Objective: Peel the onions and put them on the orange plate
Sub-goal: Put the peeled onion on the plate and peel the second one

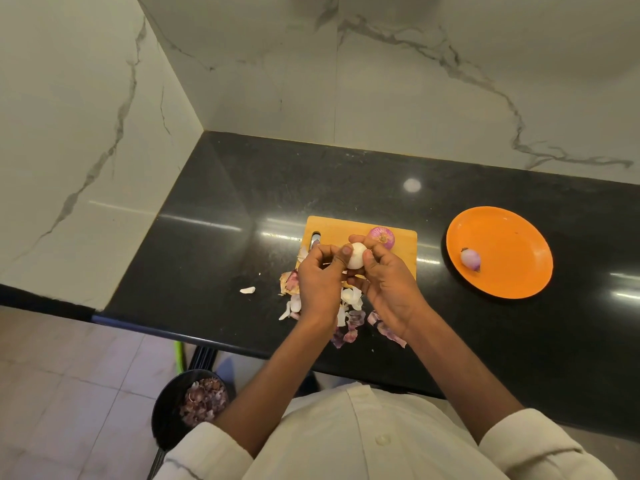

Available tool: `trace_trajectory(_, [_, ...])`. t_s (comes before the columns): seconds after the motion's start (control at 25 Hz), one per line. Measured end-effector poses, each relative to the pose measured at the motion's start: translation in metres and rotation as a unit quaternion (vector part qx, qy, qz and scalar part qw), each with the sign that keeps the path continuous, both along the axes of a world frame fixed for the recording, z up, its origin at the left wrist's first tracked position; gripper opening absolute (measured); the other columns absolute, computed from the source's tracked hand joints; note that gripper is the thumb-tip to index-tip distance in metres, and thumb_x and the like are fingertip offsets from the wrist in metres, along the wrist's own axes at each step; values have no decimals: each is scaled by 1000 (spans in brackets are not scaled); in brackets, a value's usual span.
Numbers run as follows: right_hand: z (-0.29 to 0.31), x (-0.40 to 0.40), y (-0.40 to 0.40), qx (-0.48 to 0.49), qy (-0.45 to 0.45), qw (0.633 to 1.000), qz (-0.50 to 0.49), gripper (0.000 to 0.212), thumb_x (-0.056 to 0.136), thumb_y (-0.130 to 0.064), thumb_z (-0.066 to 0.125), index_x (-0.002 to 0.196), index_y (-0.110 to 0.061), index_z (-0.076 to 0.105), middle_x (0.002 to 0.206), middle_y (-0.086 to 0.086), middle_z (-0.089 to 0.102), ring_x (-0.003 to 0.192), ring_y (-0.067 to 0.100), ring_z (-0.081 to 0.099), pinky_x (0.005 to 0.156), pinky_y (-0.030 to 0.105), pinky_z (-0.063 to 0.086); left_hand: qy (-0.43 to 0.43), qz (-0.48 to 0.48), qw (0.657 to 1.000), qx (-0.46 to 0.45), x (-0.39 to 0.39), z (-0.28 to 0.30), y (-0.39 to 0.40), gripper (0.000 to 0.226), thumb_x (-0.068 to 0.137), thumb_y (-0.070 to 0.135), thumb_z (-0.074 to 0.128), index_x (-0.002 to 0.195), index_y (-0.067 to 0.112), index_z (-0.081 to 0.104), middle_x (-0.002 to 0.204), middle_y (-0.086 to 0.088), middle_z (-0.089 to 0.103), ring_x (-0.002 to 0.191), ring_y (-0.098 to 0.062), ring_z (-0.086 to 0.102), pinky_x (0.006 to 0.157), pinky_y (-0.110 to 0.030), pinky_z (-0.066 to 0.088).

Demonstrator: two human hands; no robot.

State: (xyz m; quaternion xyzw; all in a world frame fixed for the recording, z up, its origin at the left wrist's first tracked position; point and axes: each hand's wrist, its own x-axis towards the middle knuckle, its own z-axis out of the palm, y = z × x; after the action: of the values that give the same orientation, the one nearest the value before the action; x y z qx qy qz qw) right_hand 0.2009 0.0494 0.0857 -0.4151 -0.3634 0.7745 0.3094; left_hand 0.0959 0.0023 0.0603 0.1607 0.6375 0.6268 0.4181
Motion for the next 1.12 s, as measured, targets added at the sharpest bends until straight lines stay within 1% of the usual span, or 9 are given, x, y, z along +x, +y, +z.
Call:
trace_trajectory(0.08, [1, -2, -2, 9, 6, 1000, -6, 29, 111, -11, 45, 131, -10, 66, 122, 7, 73, 105, 18, 72, 86, 34, 62, -23, 17, 1000, -9, 4, -1, 2, 22, 100, 28, 74, 92, 9, 78, 100, -17, 78, 100, -26, 72, 86, -43, 64])
trace_trajectory(0.2, [2, -6, -3, 30, -32, 999, -4, 29, 112, -10, 43, 129, -9, 67, 113, 1, 76, 95, 12, 74, 75, 26, 60, -34, 28, 999, -13, 10, 2, 5, 22, 107, 23, 64, 92, 14, 76, 95, -10, 76, 88, -18, 69, 76, -34, 61])
trace_trajectory(0.32, [-1, -7, -4, -5, -46, 999, -4, 32, 114, -14, 40, 127, -6, 68, 103, 8, 74, 77, 14, 63, 65, 25, 54, -34, 23, 999, -18, 10, 3, 5, 26, 112, 19, 54, 93, 20, 72, 86, -1, 69, 78, -15, 62, 67, -39, 54])
trace_trajectory(0.52, [-5, -6, -1, -20, -45, 999, 11, 36, 114, -18, 39, 108, -10, 73, 83, 5, 69, 67, 11, 50, 64, 27, 41, 9, -3, 999, -32, 9, -2, 3, 30, 113, 25, 47, 90, 16, 66, 94, -9, 68, 86, -21, 58, 77, -47, 53])
trace_trajectory(0.64, [-1, -8, -5, 27, -73, 996, 35, 36, 115, -22, 38, 110, -10, 71, 80, -1, 69, 67, 10, 53, 64, 26, 42, -58, 23, 997, -54, 8, 0, 7, 30, 113, 28, 46, 101, 13, 69, 103, -16, 71, 93, -25, 63, 84, -52, 57])
trace_trajectory(0.76, [-1, -10, -12, 116, -117, 985, 56, 37, 116, -23, 34, 123, -9, 68, 97, 2, 71, 76, 3, 65, 67, 17, 50, -159, 55, 984, -67, -1, 4, 9, 30, 115, 30, 47, 129, 14, 66, 117, -9, 72, 102, -22, 69, 85, -46, 62])
trace_trajectory(0.92, [-4, -10, -5, 97, -153, 983, 14, 36, 115, -38, 34, 123, -18, 63, 99, 9, 69, 71, 6, 59, 63, 21, 49, -86, 44, 995, -18, 1, 8, 1, 30, 113, 33, 50, 104, 10, 66, 84, -3, 63, 81, -18, 62, 80, -44, 58])
trace_trajectory(1.04, [-2, -12, -3, 104, -177, 979, 13, 39, 115, -42, 32, 124, -17, 61, 102, 6, 67, 79, 3, 66, 63, 17, 52, 5, -15, 1000, 13, 1, 6, -6, 26, 109, 34, 59, 107, 9, 67, 98, -16, 68, 86, -23, 62, 81, -43, 58])
trace_trajectory(1.12, [-2, -14, -1, 149, -204, 967, 14, 39, 114, -43, 31, 122, -18, 60, 106, 6, 64, 90, 11, 64, 70, 24, 55, 70, -59, 995, 40, -1, 4, -11, 20, 106, 30, 65, 111, 11, 67, 107, -15, 70, 94, -27, 67, 86, -40, 61])
